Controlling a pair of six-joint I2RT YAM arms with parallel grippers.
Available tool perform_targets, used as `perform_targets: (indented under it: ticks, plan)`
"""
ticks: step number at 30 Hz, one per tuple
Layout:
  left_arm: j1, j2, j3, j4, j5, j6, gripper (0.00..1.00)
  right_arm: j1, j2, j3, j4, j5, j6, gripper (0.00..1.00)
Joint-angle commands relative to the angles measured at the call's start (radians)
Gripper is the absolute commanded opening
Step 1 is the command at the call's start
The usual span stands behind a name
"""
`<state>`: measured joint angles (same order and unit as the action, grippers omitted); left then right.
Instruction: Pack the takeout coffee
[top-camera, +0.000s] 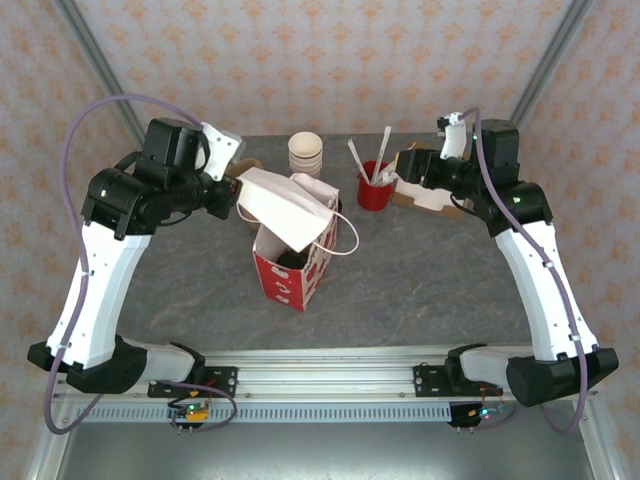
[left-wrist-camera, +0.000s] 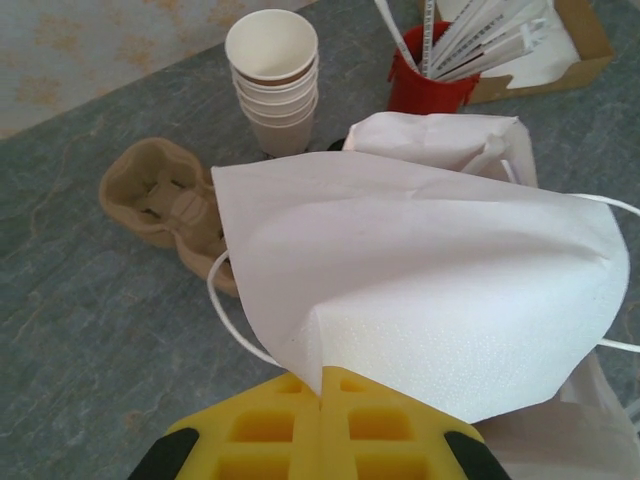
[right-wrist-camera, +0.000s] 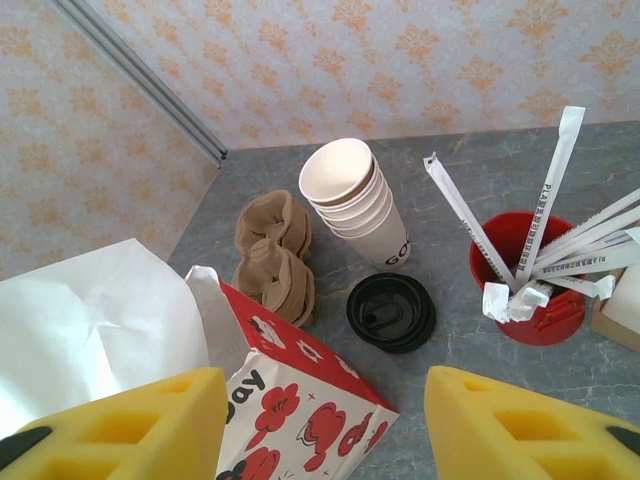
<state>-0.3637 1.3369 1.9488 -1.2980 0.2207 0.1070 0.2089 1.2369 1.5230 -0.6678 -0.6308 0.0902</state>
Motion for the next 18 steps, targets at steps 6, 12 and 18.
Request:
perform_targets:
  ticks: [6, 12, 18]
  plan:
    - [0.009, -0.038, 0.014, -0.019, -0.127, 0.011, 0.00, 0.004, 0.004, -0.006, 0.033, 0.001, 0.015, 0.55]
    - [0.006, -0.048, -0.039, 0.021, -0.013, -0.020, 0.00, 0.004, 0.007, -0.003, 0.037, -0.003, 0.020, 0.55]
    - [-0.118, -0.072, -0.135, 0.192, 0.072, -0.084, 0.00, 0.004, 0.014, 0.000, 0.041, -0.007, 0.029, 0.54]
